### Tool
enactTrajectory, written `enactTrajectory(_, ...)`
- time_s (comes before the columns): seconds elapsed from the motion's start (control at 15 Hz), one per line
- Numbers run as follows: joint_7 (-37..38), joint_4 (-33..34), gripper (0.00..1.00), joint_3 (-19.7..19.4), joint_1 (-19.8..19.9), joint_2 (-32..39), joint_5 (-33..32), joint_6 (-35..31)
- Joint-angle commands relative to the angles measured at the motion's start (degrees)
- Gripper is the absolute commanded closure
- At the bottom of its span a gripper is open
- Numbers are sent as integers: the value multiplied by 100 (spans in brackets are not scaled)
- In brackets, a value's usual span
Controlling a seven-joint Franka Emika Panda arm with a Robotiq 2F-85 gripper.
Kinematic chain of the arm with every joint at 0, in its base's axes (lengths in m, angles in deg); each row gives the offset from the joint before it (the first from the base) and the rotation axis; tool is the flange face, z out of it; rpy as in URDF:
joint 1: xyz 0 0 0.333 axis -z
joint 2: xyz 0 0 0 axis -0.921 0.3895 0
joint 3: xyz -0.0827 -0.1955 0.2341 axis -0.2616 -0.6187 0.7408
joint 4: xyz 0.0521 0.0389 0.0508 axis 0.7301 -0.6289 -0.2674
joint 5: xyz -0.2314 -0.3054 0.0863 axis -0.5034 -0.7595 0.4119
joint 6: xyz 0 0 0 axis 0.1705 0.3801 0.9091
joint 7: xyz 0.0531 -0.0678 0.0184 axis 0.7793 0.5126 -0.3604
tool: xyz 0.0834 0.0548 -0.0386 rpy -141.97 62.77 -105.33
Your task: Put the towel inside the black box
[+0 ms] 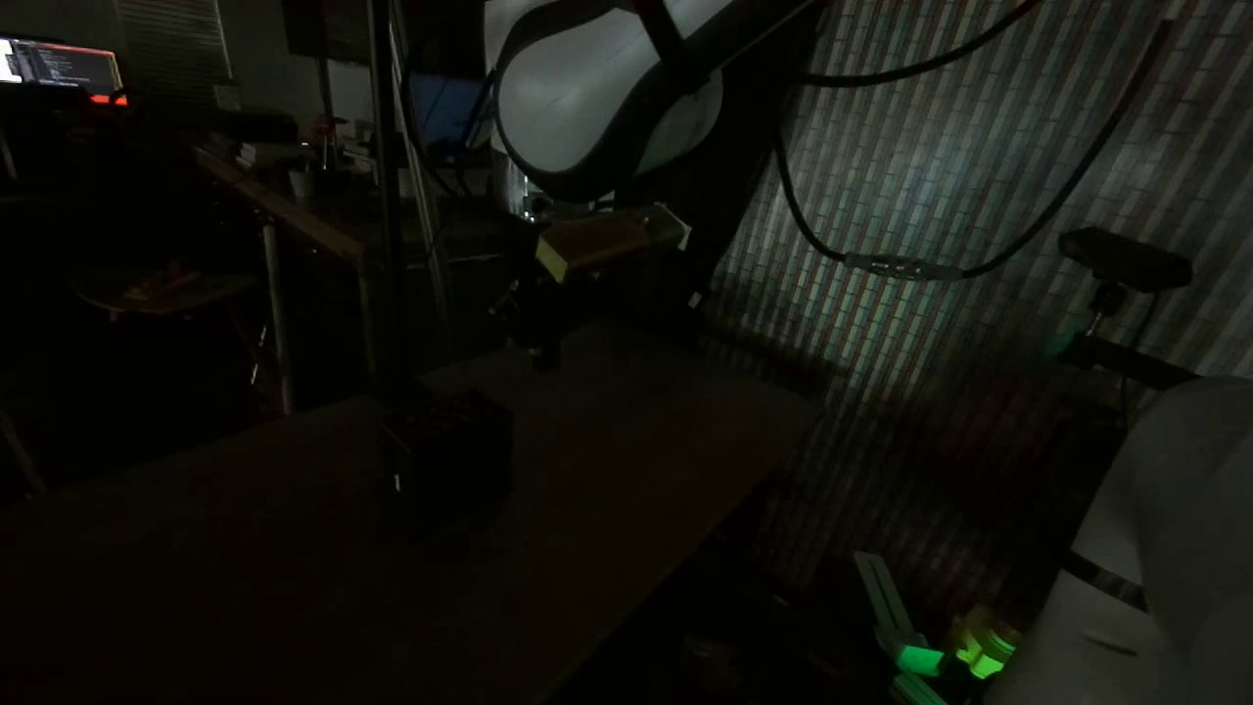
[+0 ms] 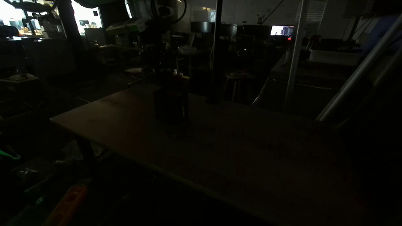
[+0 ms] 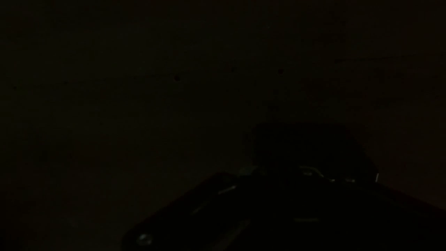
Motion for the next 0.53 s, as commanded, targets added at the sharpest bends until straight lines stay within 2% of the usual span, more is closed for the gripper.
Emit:
enactTrajectory(0.0,461,-454,86,175,29,-594,-24,-45)
enactTrajectory(0.07,549,-551,61,224,25,-713,-12,-70)
enactTrajectory(0.13,620,-629,60,270,19,-803,34,-86)
enactTrajectory(0.27,753,-849,47,376,-14,-1047,163,-87)
enactTrajectory(0.33,544,-508,63,342,72,-614,71,1)
enactTrajectory(0.47,632,-667,49,428,74,-793,112,-1)
